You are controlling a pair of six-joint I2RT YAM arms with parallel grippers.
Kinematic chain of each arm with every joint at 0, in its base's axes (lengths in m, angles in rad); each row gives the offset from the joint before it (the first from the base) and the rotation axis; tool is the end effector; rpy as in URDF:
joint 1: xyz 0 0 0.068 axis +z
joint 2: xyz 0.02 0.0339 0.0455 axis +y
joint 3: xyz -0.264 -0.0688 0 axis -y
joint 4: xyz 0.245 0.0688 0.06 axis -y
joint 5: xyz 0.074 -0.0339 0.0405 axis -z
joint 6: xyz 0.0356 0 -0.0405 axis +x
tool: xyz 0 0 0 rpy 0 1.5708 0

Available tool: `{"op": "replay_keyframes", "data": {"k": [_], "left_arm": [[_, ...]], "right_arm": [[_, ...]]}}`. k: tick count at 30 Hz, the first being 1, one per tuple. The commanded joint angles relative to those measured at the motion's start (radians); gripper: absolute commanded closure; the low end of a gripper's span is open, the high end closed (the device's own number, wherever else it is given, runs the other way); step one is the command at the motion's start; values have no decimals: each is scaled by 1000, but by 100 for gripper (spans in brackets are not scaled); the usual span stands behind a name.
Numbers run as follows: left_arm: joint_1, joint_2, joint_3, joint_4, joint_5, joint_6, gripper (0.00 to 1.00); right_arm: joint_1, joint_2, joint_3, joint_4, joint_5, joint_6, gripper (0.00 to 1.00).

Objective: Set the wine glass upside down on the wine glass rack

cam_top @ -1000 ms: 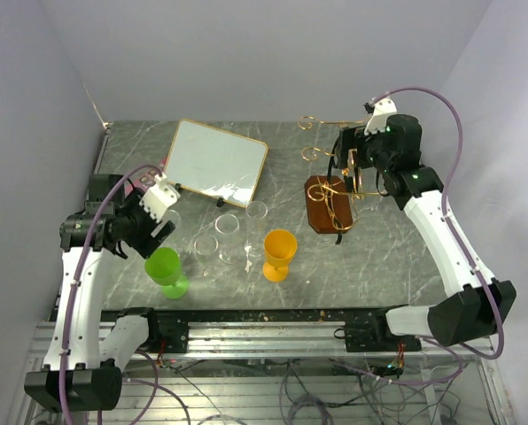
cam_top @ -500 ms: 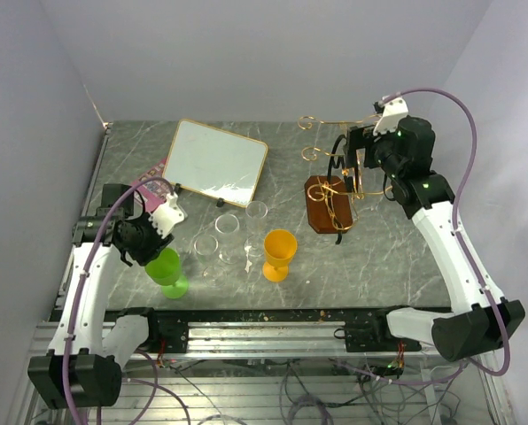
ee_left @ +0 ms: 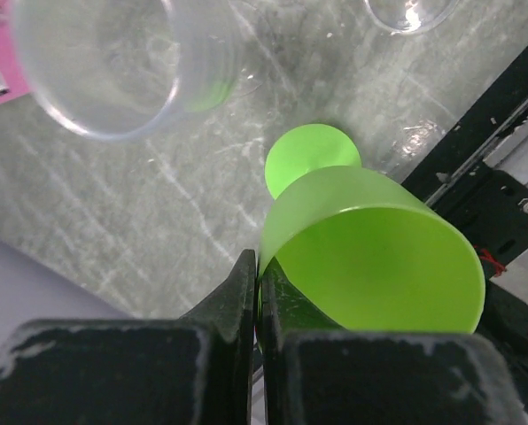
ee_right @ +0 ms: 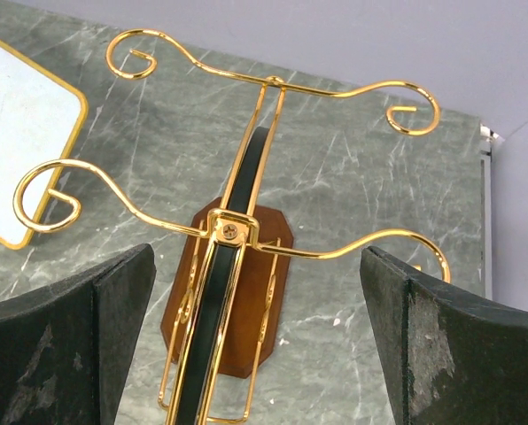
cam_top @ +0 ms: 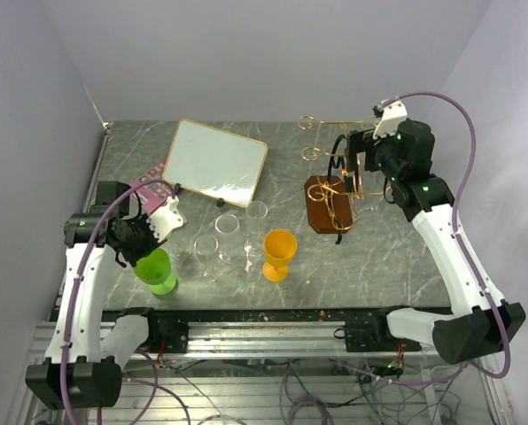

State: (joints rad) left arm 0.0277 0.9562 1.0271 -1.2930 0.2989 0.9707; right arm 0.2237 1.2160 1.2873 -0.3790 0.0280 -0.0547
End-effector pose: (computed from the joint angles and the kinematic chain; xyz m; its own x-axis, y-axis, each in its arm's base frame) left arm 0.1450 -0.0065 0.3049 -0.4694 0.7760 -0.4213 0.8172 0.5625 0.1257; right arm 0.2663 0.0596 0.4052 -0.2842 -0.1207 -0.9511 -0.2116 0.9755 -0.0606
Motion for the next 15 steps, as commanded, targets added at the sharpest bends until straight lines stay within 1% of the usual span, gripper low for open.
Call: {"op": "replay_keyframes", "data": {"k": [1, 8, 10, 11, 13, 15], "left_arm": [[9, -47, 105, -74, -95, 25, 93], [10, -91, 156, 2, -431, -33, 93], [10, -89, 179, 48, -519, -55, 93], [10, -83, 216, 113, -598, -97, 93], [9, -73, 264, 176, -610, -138, 93], [10, -62, 335, 243, -586, -188, 93]], "right_arm": [[-9, -45, -10, 15, 15, -30, 1], [-16, -72, -16, 18, 14, -59, 1], [-16, -78, -12, 13, 7, -74, 1], [-17, -88, -10, 12, -5, -90, 0], [-17, -98, -6, 9, -19, -103, 0], [-17, -102, 10, -3, -31, -115, 0]]}}
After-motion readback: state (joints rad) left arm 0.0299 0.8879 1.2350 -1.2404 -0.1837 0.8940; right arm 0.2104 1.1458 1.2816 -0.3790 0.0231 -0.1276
